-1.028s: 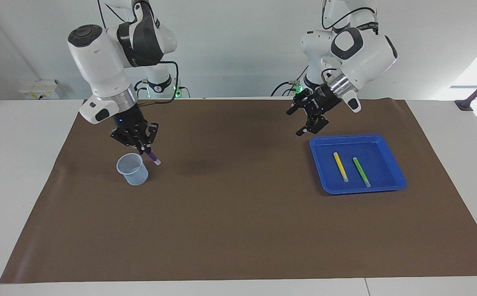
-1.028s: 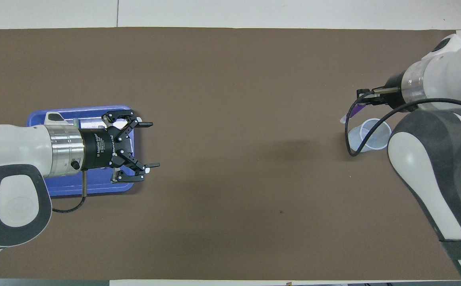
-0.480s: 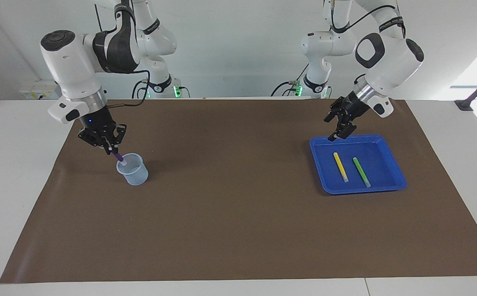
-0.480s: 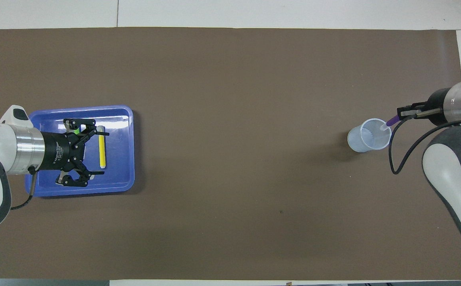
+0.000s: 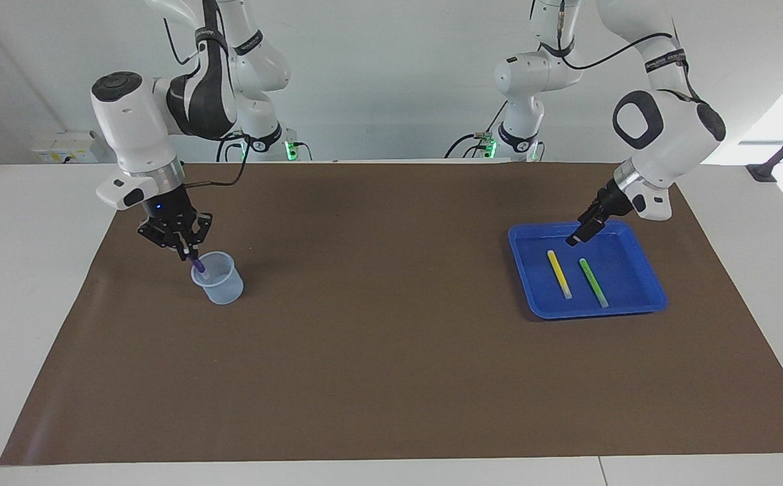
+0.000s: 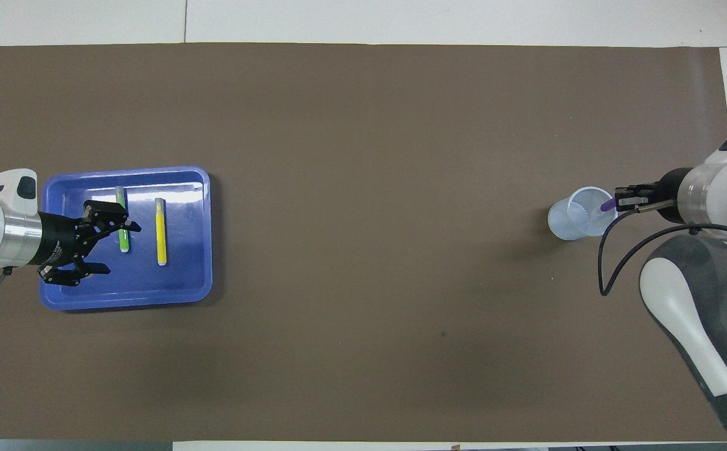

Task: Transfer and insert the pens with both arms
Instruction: 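Release the purple pen in the cup while the left gripper grasps green pen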

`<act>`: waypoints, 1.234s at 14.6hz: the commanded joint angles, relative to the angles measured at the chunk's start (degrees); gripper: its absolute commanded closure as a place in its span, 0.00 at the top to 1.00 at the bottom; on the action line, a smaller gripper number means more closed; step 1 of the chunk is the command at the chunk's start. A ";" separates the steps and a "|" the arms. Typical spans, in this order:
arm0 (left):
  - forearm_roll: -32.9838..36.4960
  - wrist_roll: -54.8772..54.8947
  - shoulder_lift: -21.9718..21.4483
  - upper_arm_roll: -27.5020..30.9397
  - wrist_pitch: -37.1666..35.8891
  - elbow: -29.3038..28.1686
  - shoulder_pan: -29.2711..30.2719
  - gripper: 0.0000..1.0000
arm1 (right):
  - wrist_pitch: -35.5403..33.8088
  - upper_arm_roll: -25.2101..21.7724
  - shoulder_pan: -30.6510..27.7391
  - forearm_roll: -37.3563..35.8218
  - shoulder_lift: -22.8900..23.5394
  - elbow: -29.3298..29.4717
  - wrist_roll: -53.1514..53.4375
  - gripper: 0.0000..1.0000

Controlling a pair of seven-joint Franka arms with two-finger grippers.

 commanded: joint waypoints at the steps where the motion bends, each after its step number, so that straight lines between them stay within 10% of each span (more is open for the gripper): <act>1: 6.29 11.28 4.03 -0.47 5.09 0.35 0.61 1.00 | 2.67 0.63 -1.85 -0.90 -0.79 -2.50 -0.37 0.00; 14: 18.09 29.33 17.31 -0.47 17.50 6.06 1.23 0.95 | 6.54 0.63 -2.12 -0.20 2.29 -4.35 0.33 0.00; 18: 20.37 29.33 18.80 -0.47 17.50 7.38 0.88 0.89 | 6.63 0.63 -2.11 -0.11 2.29 -4.26 0.33 0.44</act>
